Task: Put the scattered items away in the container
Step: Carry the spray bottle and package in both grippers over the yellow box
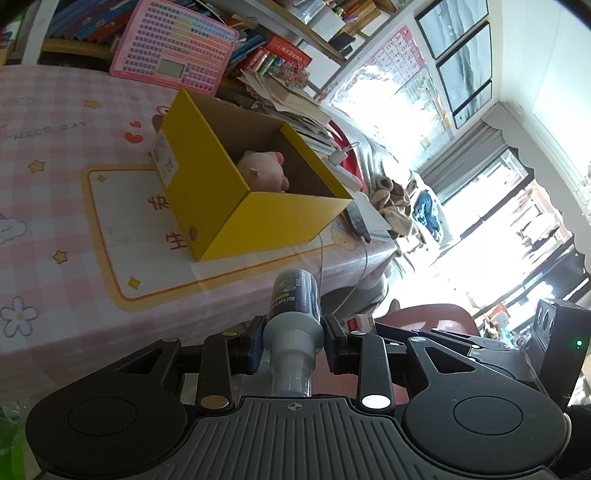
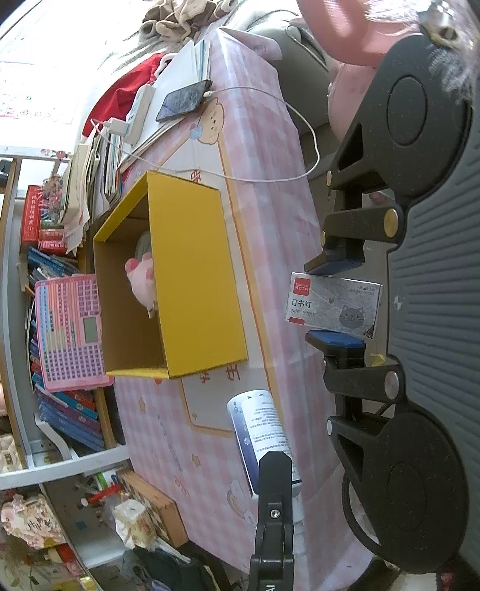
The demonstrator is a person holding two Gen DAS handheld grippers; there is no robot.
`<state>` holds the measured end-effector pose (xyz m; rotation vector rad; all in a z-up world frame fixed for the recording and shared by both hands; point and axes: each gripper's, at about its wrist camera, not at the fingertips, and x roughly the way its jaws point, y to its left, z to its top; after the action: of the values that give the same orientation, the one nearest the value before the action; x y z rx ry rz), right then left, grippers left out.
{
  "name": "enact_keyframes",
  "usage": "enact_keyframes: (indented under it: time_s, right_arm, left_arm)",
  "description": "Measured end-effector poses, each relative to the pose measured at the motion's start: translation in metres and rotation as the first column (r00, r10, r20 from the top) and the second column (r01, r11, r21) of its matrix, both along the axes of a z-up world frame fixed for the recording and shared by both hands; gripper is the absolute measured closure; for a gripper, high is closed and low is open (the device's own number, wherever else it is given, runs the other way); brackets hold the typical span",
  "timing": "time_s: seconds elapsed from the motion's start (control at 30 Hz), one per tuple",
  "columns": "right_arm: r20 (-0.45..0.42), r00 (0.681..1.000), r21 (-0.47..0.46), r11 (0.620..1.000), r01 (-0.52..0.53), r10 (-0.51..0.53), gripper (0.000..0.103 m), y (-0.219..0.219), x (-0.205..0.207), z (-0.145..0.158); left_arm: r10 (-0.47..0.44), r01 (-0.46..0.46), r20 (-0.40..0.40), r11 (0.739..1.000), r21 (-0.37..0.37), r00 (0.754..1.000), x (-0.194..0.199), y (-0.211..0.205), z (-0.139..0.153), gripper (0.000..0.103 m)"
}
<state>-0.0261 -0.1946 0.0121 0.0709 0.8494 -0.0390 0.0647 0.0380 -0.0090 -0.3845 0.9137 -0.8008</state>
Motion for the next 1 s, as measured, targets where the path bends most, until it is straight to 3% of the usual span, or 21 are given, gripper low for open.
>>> enact_keyframes:
  time_s: [0.53, 0.77, 1.0]
  right_arm:
    - [0.056, 0.997, -0.007, 0.999, 0.047, -0.047, 0.073, -0.048, 0.029, 0.007]
    - [0.121, 0.993, 0.000, 1.000, 0.006, -0.006, 0.073, -0.064, 0.063, 0.026]
    - [0.195, 0.978, -0.013, 0.997, -0.074, 0.075, 0.073, -0.082, 0.114, 0.045]
  left_arm:
    - [-0.021, 0.020, 0.065, 1.000, 0.007, 0.998, 0.033, -0.043, 0.016, 0.072]
    - [-0.004, 0.001, 0.137, 1.000, 0.017, 0.991, 0.058, -0.064, 0.035, 0.072]
    - [0.086, -0.089, 0.192, 0.996, 0.009, 0.978, 0.097, -0.077, 0.044, 0.072]
